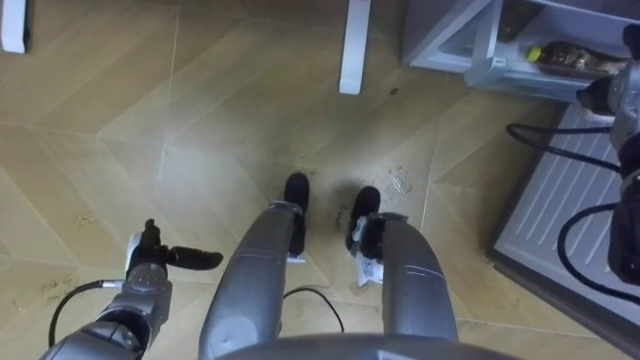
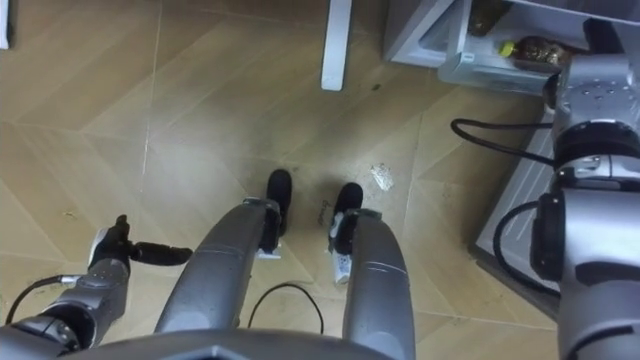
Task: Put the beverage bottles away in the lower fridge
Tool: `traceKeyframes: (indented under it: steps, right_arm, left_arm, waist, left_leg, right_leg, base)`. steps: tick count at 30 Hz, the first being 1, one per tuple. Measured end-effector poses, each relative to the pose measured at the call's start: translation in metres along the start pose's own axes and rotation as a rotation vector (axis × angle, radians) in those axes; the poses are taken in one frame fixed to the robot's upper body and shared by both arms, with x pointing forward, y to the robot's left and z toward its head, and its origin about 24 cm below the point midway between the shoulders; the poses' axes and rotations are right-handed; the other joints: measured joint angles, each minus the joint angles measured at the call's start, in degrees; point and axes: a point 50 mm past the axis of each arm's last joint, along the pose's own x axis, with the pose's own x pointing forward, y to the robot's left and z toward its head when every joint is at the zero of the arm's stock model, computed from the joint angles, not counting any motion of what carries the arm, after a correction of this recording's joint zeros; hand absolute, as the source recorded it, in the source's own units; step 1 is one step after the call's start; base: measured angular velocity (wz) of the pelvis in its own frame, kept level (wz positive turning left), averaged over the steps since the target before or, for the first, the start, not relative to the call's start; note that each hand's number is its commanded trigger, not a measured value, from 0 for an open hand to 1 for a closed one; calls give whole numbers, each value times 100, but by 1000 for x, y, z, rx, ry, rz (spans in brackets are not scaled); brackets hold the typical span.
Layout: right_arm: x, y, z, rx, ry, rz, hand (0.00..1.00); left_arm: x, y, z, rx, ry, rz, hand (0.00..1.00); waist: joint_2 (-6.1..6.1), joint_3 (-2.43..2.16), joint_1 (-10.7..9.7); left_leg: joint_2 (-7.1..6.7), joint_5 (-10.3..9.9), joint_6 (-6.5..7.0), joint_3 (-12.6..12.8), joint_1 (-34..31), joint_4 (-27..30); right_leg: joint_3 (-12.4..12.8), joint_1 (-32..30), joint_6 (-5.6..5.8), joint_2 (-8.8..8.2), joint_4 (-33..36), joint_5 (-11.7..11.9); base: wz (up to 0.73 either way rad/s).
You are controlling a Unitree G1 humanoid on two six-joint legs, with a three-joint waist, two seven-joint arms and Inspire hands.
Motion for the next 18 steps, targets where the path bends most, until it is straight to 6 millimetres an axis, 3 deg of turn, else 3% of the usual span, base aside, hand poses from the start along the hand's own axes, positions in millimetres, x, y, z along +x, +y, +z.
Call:
traceKeyframes:
  steps: [14,17,18]
  right_arm:
    - [3,-6,2,-8,-27,18,0]
    - [7,-16,2,-34,-34,19,0]
    - [10,-24,2,-46,-39,14,0]
  left_arm:
    - [1,3,-1,5,0,-33,0]
    - [0,4,-4,8,9,-31,0]
    - [-1,4,-8,9,19,-30,0]
  waist:
    - [0,-7,-1]
    - [-4,-45,15]
    - [16,-90,21]
  left_leg:
    - [-2,4,6,-12,29,-15]
    - [18,3,5,-27,111,-18]
    - [33,2,3,-51,157,-37]
  right_leg:
    - [13,41,9,45,-25,16]
    - [11,151,14,79,-106,37]
    - [-6,237,23,113,-190,56]
  base:
    - [0]
    - [0]
    - [0]
